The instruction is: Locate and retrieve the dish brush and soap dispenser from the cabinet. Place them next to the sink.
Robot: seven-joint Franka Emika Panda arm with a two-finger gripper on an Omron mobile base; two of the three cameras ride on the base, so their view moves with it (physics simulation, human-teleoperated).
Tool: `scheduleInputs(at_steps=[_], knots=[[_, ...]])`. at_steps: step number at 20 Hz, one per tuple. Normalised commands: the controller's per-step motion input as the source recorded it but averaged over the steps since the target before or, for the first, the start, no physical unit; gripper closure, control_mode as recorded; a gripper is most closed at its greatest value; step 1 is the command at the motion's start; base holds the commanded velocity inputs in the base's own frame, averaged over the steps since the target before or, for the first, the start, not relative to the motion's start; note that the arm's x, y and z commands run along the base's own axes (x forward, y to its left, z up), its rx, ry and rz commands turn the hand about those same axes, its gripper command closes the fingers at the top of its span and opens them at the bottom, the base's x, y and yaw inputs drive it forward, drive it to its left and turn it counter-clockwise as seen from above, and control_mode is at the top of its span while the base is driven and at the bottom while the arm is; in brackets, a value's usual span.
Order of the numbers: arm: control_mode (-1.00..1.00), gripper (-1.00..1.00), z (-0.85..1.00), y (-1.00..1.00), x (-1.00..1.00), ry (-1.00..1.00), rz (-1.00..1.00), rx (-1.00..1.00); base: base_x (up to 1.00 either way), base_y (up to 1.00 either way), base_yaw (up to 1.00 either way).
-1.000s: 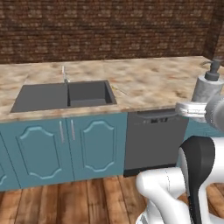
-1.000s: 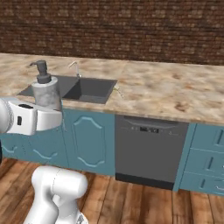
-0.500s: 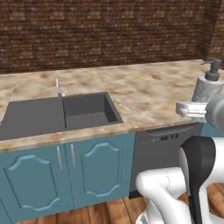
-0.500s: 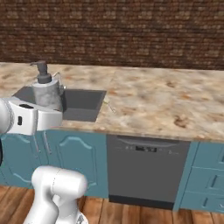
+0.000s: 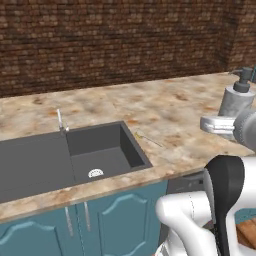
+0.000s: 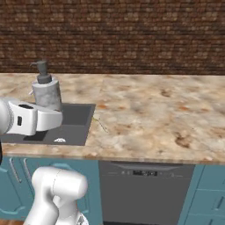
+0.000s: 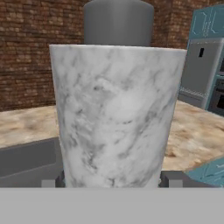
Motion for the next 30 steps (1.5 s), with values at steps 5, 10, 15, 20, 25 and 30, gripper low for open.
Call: scheduleInputs(at_steps=[5,10,15,20,25,30], knots=[[1.00,1.00,0.00,0.00,0.00,0.00,0.00,0.00,0.57,0.26,-0.17],[1.00,1.00,0.00,0.00,0.00,0.00,0.00,0.00,0.32,0.42,-0.13],[1.00,1.00,0.00,0.00,0.00,0.00,0.00,0.00,0.02,0.16,-0.02],[1.00,1.00,0.00,0.00,0.00,0.00,0.00,0.00,0.01,0.00,0.00],[-1.00,1.00,-0.04,-0.17,0.20,0.00,0.08,0.02,0.05,0.00,0.01],[-1.00,1.00,-0.20,0.00,0.48,0.01,0.34,0.02,0.00,0.00,0.00]])
